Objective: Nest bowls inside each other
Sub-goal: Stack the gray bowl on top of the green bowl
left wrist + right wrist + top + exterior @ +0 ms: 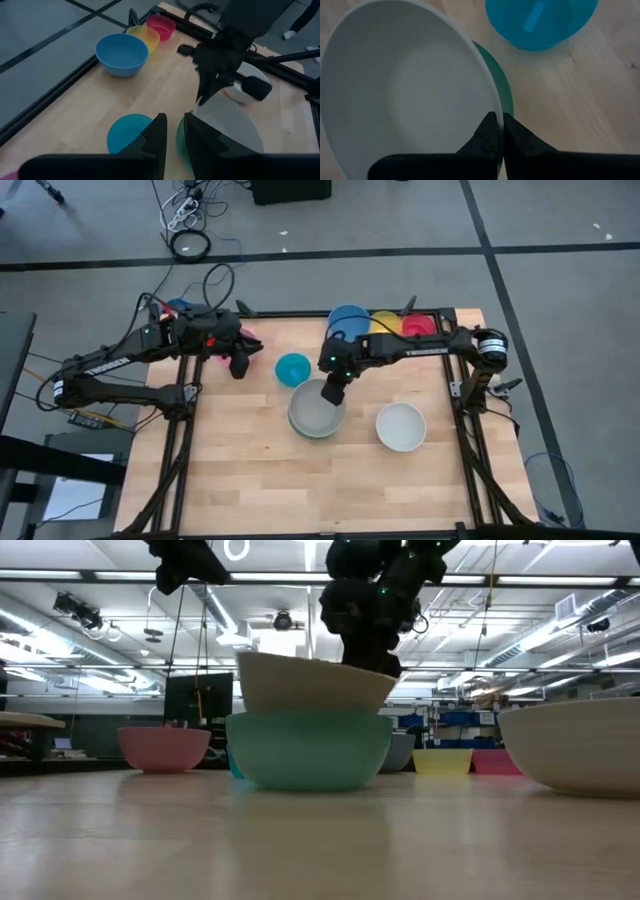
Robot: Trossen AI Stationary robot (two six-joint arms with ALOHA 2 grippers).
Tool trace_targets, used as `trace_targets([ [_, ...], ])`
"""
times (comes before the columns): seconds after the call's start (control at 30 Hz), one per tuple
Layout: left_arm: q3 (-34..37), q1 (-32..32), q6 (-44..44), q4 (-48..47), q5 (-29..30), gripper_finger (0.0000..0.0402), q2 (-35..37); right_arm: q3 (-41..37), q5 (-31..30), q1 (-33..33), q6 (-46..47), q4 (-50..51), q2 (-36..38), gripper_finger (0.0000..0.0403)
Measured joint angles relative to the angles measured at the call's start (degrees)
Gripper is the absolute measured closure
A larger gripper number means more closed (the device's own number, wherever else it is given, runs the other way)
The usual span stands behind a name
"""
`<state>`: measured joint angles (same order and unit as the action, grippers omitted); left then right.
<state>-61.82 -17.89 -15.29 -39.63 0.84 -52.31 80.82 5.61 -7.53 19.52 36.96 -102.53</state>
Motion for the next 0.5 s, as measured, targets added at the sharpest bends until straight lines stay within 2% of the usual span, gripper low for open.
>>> trace_targets([
  [0.5,0.00,0.00,-0.39,-2.54,0.04,0.0327,1.70,0.07,2.45,0.17,-0.53,-3.53,-5.28,0.0397],
])
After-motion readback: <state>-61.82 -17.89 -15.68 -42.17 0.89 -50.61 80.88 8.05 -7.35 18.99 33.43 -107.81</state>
